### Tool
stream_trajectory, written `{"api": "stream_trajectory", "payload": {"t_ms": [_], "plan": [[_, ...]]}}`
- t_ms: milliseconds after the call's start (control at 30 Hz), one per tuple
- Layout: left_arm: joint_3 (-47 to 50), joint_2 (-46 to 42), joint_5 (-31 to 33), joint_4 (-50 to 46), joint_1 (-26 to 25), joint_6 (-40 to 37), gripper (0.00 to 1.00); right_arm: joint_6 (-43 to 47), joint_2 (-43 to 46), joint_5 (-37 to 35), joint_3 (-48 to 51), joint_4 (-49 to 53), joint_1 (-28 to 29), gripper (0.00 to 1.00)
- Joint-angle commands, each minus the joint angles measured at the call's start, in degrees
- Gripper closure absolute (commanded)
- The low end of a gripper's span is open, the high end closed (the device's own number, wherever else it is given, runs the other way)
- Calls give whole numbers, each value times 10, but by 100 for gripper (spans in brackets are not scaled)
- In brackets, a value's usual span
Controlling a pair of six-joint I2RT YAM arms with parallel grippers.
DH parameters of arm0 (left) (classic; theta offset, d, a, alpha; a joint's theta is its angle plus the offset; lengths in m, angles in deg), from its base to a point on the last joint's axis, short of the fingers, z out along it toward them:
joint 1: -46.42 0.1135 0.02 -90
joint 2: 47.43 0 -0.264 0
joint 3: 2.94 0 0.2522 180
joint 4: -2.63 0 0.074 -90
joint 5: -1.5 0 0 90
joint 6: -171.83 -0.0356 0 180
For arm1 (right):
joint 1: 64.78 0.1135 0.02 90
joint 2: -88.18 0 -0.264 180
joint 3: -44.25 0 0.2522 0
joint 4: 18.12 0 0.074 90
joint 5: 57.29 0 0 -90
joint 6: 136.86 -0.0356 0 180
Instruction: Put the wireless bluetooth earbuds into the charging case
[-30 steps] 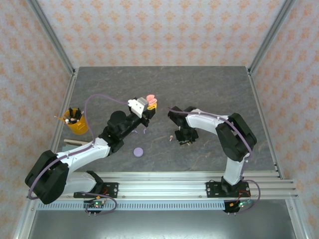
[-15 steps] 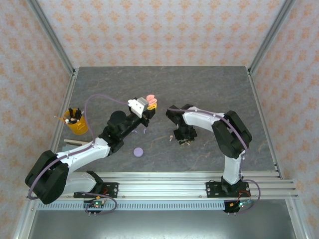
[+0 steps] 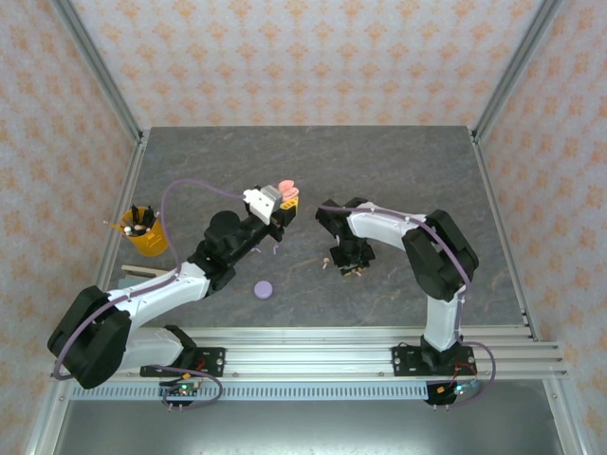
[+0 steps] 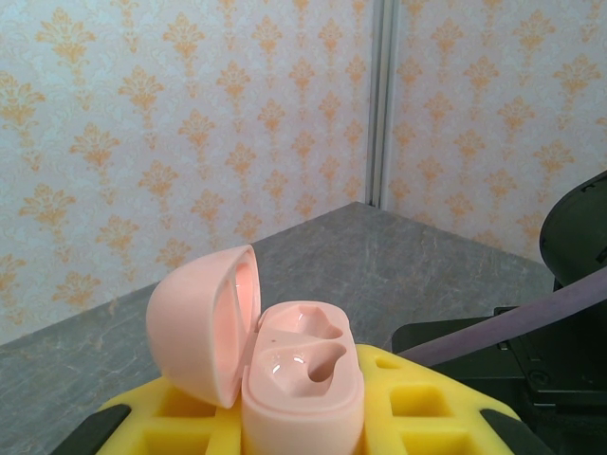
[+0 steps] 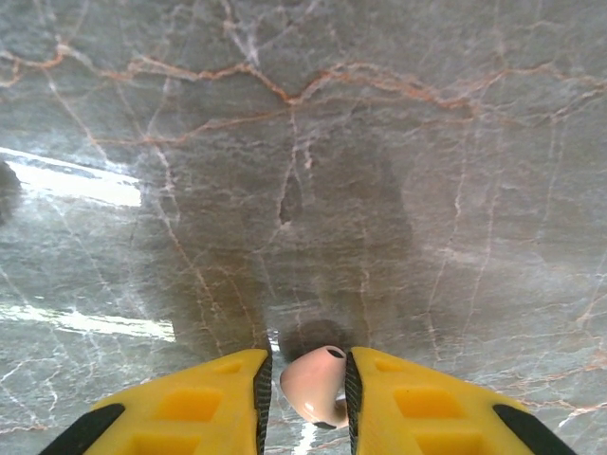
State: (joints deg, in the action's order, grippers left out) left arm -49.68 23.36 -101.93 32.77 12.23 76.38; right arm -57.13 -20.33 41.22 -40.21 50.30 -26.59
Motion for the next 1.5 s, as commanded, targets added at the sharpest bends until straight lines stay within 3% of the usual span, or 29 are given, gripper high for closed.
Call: {"api": "stream_trajectory", "payload": {"t_ms": [0,533,833,1467], "plan": [[-20,8,-3,9,-4,2,100,7,12,-7,20,9,-5,72],[-23,8,-5,8,-3,4,100,12,14,-11,31,17,-5,75],[-25,8,-5,7,-3,4,100,13,18,-8,29,23,-5,85],[-27,8,-7,2,-3,4,100,-38,102,-4,41,-33,-15,88]]}}
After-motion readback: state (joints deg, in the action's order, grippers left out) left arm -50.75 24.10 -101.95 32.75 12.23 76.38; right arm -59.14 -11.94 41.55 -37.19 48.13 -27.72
